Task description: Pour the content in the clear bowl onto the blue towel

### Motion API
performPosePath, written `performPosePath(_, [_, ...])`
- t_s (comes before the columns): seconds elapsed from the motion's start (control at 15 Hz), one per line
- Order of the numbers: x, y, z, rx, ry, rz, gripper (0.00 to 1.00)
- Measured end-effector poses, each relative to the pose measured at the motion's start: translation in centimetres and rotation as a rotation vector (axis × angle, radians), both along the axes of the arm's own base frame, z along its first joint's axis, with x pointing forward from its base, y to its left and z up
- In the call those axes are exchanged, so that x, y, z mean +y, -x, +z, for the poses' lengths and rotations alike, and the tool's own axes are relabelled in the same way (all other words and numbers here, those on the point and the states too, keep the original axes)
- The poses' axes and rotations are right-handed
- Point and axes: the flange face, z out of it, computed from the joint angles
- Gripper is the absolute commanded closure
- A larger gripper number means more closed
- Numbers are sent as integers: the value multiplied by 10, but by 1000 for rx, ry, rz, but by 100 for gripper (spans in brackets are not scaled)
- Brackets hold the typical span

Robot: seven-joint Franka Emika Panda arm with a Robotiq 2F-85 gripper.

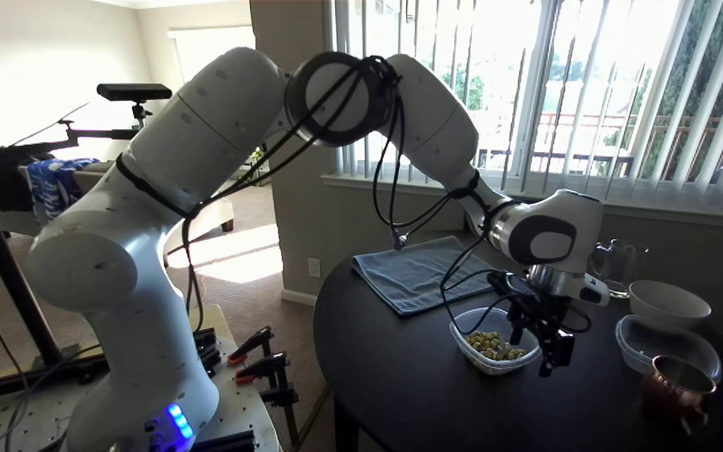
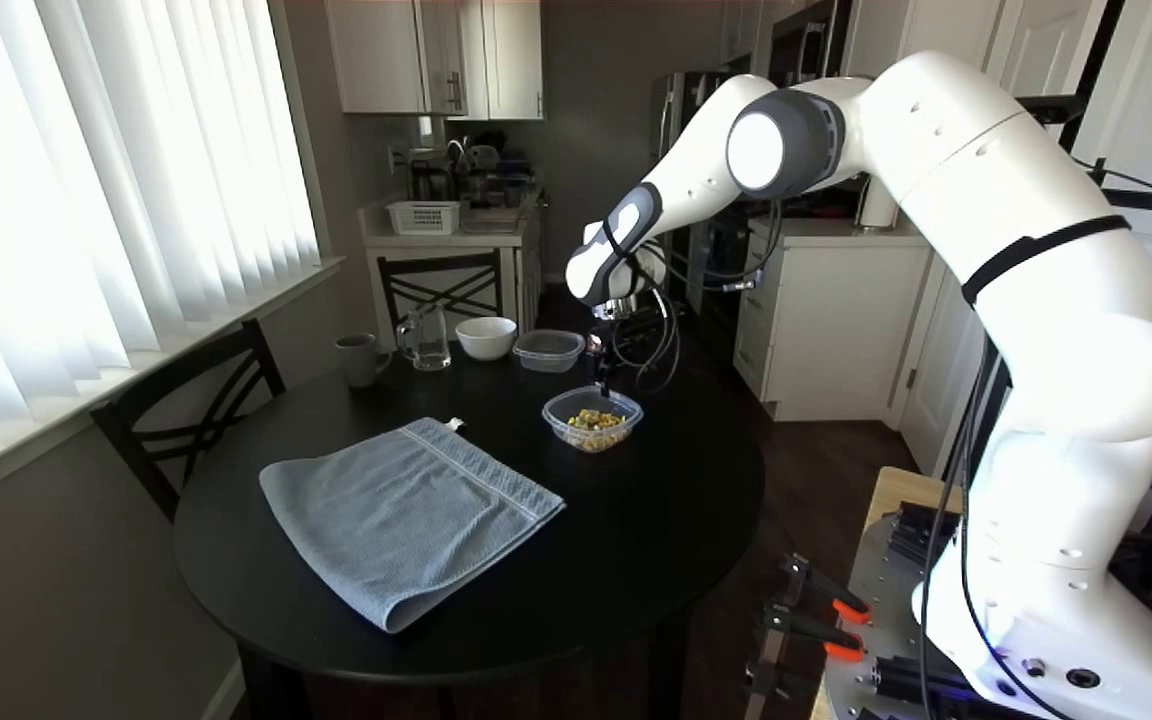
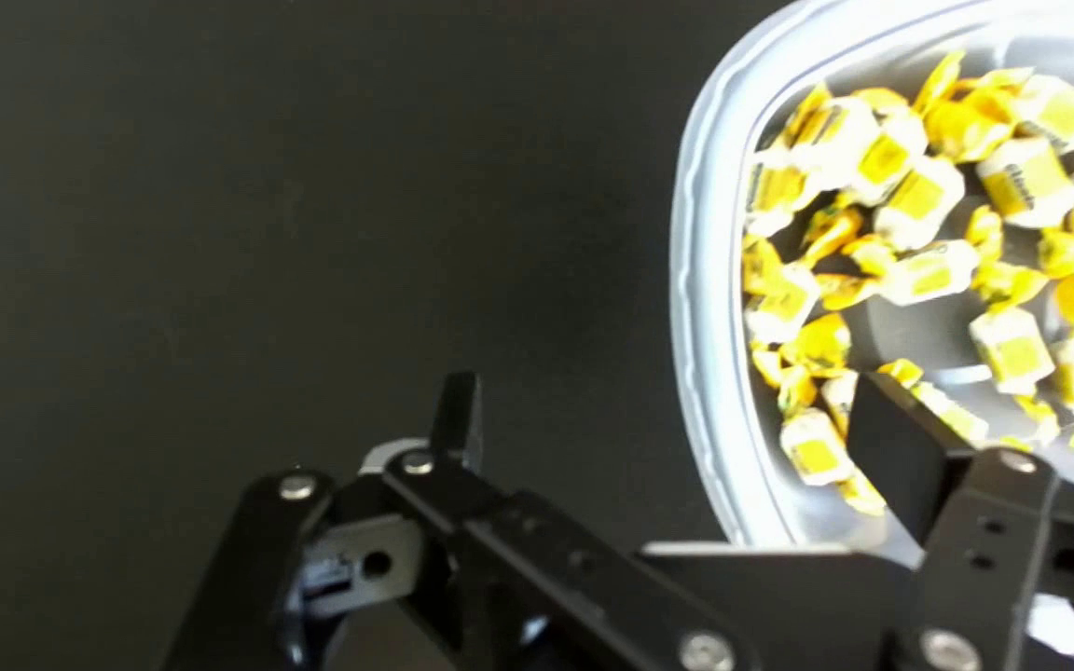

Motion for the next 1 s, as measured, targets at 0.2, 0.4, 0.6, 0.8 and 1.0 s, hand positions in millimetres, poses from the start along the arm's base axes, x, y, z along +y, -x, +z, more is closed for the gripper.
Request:
performPosePath(0.2, [-12,-5,-6,-10,7,-12,0])
performPosePath(0.4, [-4,-13,-12,-11,-7,0,25])
performPosePath(0.6, [7,-19,-15,-6,-33,12,40])
performPosePath(0.8, [10,-22,-16,-6,-55,13,59])
performPosePath(1.0, [4,-24,-11,-10,-61,5,80])
